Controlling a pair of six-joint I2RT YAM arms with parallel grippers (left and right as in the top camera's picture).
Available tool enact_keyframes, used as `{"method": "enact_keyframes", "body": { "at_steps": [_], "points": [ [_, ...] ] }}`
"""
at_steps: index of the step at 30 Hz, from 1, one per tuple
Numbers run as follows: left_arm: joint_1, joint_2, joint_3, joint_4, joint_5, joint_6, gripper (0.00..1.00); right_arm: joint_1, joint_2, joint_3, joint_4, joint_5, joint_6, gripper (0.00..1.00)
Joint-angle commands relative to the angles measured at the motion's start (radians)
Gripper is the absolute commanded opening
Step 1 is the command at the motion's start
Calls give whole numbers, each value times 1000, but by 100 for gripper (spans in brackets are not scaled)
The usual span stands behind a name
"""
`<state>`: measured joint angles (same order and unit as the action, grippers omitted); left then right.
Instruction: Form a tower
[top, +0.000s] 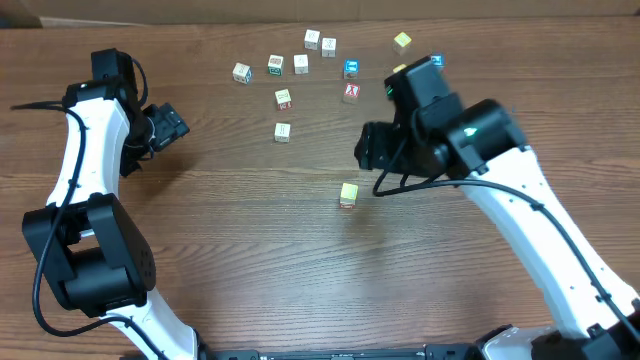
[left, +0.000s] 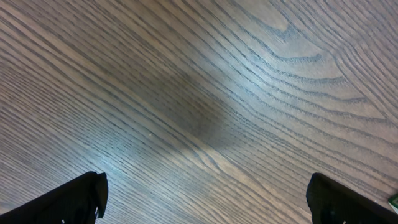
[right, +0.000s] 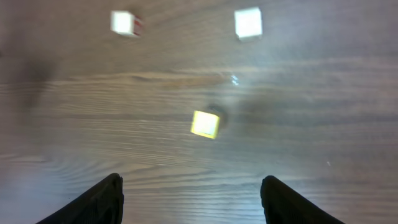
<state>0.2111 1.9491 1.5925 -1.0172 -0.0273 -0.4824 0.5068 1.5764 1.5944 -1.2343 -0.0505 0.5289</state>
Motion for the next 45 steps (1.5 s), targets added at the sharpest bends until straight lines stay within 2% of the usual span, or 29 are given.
{"method": "enact_keyframes", "body": {
  "at_steps": [1,6,10,19,27,38,42,45],
  "points": [
    [-3,5,14,1,1,8,100,38,60,-69,31,83,59,69],
    [-3,5,14,1,1,8,100,88,211,-73,75,84,58,75],
    [-3,5,14,1,1,8,99,116,289,-73,125,79,58,72],
    [-3,5,14,1,1,8,99,133,300,-152,211,79,57,76],
    [-3,5,14,1,1,8,100,133,300,-202,318,87,-53,76],
    [-3,5,14,1,1,8,99,133,392,-214,347,117,-73,80],
    [-3,5,14,1,1,8,99,133,446,-214,347,117,-73,78],
    [-3,5,14,1,1,8,99,133,478,-214,349,109,-73,71]
  ]
}}
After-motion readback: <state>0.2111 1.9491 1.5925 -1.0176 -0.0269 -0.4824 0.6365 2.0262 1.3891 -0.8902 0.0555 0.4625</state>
